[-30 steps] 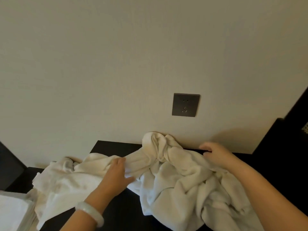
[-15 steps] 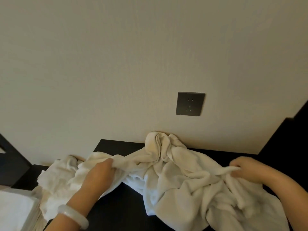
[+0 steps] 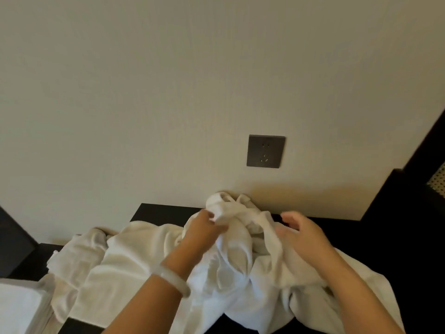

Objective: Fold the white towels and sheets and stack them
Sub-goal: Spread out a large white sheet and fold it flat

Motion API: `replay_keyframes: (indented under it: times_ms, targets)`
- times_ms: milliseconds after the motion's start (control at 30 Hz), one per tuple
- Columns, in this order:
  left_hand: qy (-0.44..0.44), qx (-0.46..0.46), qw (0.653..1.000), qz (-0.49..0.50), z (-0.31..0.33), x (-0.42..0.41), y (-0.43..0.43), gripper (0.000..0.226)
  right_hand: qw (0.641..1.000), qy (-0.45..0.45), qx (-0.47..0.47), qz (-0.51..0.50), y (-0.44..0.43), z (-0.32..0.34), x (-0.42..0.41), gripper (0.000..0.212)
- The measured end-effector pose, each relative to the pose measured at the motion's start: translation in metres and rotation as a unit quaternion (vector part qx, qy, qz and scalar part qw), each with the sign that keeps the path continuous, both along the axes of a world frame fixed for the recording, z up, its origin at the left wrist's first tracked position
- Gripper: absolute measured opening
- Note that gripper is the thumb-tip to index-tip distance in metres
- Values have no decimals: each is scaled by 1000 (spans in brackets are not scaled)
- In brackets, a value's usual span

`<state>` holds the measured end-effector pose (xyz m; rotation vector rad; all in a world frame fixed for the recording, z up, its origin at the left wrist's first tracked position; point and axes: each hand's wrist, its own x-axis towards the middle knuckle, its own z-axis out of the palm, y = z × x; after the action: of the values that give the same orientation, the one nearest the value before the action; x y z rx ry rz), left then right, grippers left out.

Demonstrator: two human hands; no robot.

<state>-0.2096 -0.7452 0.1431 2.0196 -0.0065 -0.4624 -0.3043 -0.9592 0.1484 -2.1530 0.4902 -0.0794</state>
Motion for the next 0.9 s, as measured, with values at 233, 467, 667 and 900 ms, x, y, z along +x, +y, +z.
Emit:
replay_keyframes:
  times_ms: [233,467,667,900]
  targets:
    - [-138,107,984,39,-70,-63,29,37,993,-67,-82,-46,12,-48,-58,23]
    - [-292,153,939,-97,-73,-88,16,45,956,55,-286,26,31,-55,-61,38]
    - [-319,250,905,-130,-62,-69,16,44,971,-215,-37,-96,20,5,-40,30]
    - [-203,107,967,-112,-45,-70,16,24,999,18,-10,-26,24,2,0,27]
